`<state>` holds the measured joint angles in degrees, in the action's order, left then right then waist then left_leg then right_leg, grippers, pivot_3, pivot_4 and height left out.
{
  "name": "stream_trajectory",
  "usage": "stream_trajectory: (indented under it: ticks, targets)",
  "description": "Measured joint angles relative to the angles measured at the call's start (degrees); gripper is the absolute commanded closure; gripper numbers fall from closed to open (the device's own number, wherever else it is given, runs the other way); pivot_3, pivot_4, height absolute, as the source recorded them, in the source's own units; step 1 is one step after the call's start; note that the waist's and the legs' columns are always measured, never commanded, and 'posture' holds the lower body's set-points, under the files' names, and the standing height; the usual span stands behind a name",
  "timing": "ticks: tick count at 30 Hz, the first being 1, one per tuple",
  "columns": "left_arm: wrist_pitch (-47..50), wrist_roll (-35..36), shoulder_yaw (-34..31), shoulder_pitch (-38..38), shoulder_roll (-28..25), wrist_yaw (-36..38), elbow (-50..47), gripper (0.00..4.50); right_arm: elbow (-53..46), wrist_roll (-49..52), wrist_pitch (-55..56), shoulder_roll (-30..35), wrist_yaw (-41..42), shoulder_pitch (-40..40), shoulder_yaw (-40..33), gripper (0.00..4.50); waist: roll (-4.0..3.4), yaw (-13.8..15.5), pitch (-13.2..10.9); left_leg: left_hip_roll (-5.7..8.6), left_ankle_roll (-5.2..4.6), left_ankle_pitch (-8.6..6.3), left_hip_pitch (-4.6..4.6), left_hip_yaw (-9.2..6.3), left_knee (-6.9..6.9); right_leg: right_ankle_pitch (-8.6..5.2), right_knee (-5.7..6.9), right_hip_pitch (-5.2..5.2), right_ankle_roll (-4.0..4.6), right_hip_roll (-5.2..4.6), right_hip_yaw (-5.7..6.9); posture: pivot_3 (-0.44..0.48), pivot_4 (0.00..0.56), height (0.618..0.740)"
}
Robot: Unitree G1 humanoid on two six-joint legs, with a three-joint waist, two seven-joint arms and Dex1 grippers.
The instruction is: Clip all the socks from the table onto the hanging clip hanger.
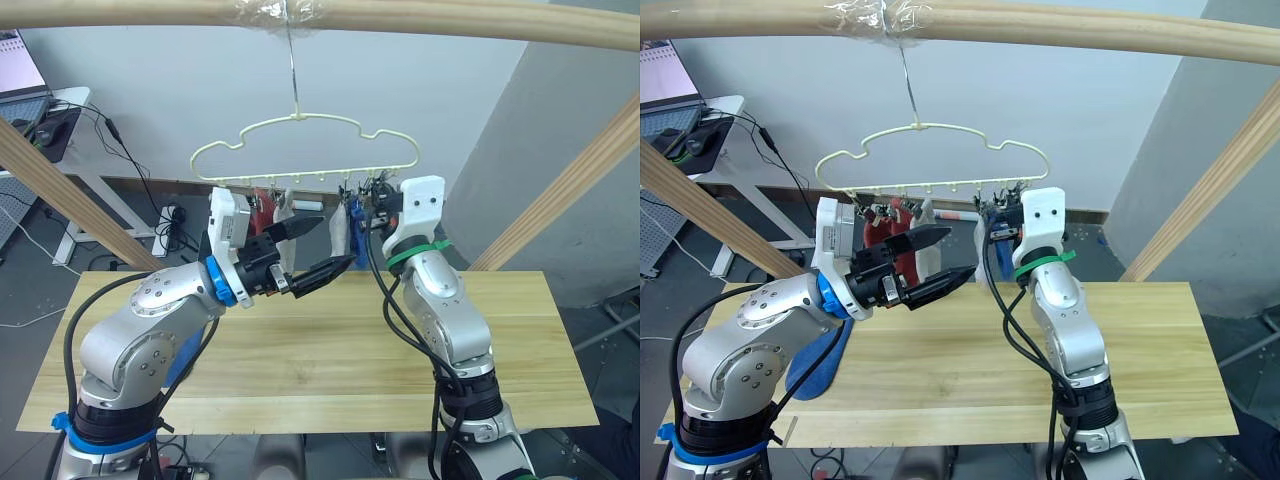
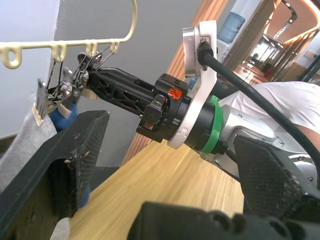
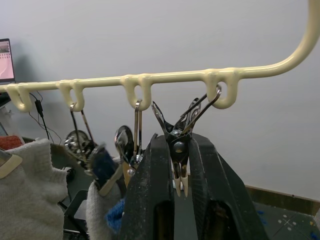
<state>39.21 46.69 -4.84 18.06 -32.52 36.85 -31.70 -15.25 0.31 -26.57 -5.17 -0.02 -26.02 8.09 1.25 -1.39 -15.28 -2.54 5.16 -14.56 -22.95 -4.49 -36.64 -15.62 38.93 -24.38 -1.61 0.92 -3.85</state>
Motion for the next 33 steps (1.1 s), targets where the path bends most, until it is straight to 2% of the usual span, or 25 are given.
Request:
stream_trajectory:
  ticks: [11, 12, 13, 18, 33]
  targets:
    - [-0.8, -0.4, 0.1, -0.3, 0.1, -0.1, 0.0, 0.00, 0.0, -0.1, 0.2, 2.2, 0.7, 0.0, -0.5, 4.40, 0.00, 0.0, 0.0, 0.00, 0.00, 0.00, 0.00, 0.00, 0.00, 0.00, 0.00, 0.00, 0.00, 0.00, 0.00, 0.122, 0.263, 0.740]
    - [-0.8, -0.4, 0.1, -0.3, 0.1, -0.2, 0.0, 0.00, 0.0, -0.1, 0.2, 2.2, 0.8, 0.0, -0.5, 3.69, 0.00, 0.0, 0.0, 0.00, 0.00, 0.00, 0.00, 0.00, 0.00, 0.00, 0.00, 0.00, 0.00, 0.00, 0.00, 0.122, 0.263, 0.740]
    - [-0.8, -0.4, 0.1, -0.3, 0.1, -0.2, 0.0, 0.00, 0.0, -0.1, 0.2, 2.2, 0.8, 0.0, -0.5, 3.46, 0.00, 0.0, 0.0, 0.00, 0.00, 0.00, 0.00, 0.00, 0.00, -0.01, 0.00, 0.00, -0.02, 0.00, -0.01, 0.123, 0.264, 0.740]
    - [-0.8, -0.5, 0.1, -0.3, 0.1, -0.2, 0.0, 0.00, 0.0, -0.1, 0.2, 1.8, 1.0, 0.0, 0.0, 1.78, 0.00, 0.0, 0.0, 0.00, 0.00, 0.00, 0.00, 0.00, 0.00, -0.02, 0.00, 0.00, -0.04, 0.00, -0.01, 0.123, 0.264, 0.740]
    - [-0.8, -0.7, 0.1, -0.3, 0.1, -0.1, 0.0, 0.00, 1.7, -0.7, 1.2, 0.2, 0.6, -2.0, 0.1, 1.78, 0.00, 0.0, 0.0, -0.01, 0.00, 0.00, 0.00, 0.00, 0.00, 0.00, 0.00, 0.00, 0.00, 0.00, 0.00, 0.123, 0.261, 0.740]
